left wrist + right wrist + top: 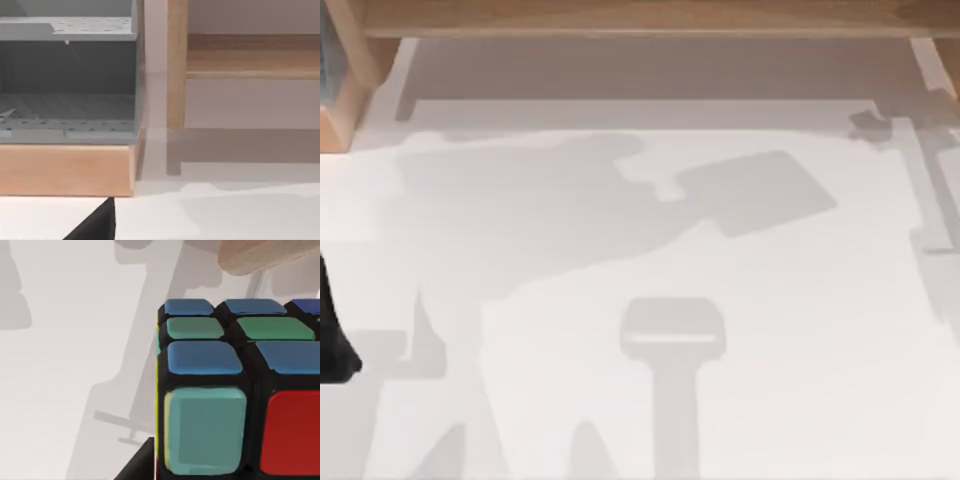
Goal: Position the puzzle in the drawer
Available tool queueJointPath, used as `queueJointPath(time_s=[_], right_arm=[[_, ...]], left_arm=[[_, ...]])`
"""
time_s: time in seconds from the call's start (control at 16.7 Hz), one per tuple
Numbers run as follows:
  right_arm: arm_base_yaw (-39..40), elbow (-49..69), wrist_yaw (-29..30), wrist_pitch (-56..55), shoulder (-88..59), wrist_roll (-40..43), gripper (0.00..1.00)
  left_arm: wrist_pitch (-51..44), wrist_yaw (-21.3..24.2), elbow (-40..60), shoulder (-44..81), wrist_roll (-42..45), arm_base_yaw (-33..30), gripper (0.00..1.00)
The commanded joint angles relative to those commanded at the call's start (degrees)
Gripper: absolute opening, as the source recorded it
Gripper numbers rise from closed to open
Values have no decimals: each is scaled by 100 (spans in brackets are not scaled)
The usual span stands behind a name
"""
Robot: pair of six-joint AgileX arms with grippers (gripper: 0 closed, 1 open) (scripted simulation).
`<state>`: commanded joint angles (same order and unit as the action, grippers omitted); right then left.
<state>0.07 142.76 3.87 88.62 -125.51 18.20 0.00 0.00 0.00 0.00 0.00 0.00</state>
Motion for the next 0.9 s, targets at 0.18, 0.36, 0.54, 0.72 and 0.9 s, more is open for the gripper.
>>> queueJointPath(time_s=[0.18,0.36,0.54,0.72,0.9], right_arm=[[-790,772,-172,606,-625,142,0],[-1443,1488,-266,829,-1454,210,0],[-1892,2023,-309,856,-2330,219,0],[-2110,2297,-324,877,-3029,198,0],[-2159,2351,-322,926,-3295,183,0]], left_arm=[[0,0,0,0,0,0,100],[0,0,0,0,0,0,100],[0,0,0,0,0,0,100],[0,0,0,0,0,0,100],[0,0,0,0,0,0,100]])
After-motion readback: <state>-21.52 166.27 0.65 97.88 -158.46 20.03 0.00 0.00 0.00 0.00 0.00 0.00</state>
